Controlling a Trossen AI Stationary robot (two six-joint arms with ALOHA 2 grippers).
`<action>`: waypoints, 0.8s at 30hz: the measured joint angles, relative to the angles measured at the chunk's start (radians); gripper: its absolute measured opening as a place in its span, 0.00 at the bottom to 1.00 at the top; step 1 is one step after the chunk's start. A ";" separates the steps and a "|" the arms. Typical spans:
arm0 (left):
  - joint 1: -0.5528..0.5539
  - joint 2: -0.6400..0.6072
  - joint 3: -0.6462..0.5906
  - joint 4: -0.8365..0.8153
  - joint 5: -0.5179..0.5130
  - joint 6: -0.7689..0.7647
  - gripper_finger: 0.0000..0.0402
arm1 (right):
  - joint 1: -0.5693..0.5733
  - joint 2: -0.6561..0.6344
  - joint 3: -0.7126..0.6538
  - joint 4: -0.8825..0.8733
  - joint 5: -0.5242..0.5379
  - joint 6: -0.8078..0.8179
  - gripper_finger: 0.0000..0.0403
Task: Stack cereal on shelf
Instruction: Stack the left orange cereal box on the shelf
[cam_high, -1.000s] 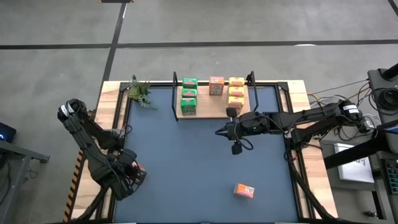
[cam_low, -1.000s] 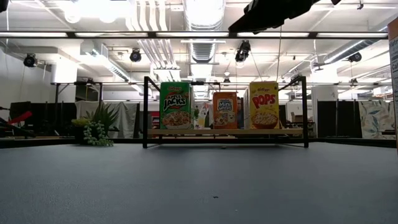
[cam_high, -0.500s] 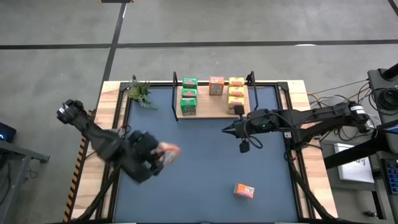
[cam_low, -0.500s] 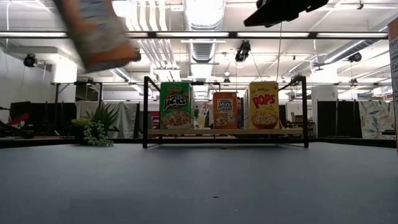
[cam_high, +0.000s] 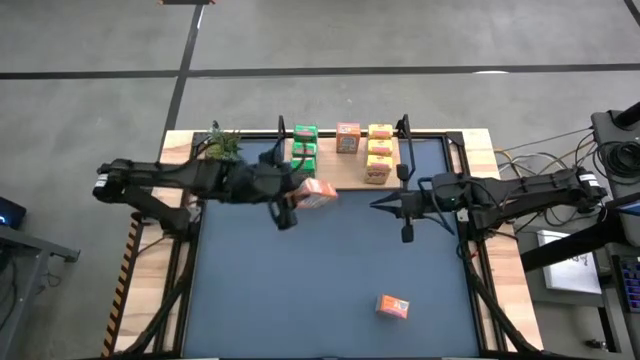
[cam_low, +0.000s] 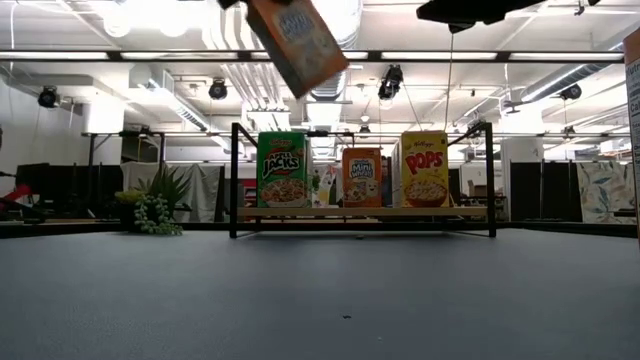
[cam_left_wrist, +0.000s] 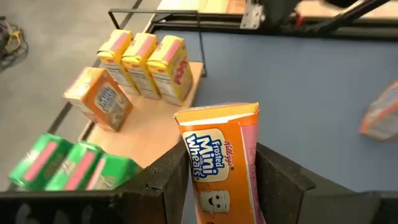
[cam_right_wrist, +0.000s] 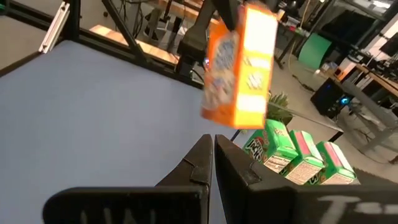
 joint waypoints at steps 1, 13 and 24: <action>0.023 0.010 0.000 0.009 0.011 0.032 0.36 | 0.000 -0.007 -0.005 0.001 0.000 0.000 0.02; 0.249 0.166 0.001 0.199 0.222 0.293 0.36 | 0.000 -0.022 -0.025 -0.010 0.000 -0.023 0.02; 0.379 0.235 0.001 0.293 0.264 0.349 0.36 | 0.000 -0.019 -0.027 -0.030 0.000 -0.037 0.02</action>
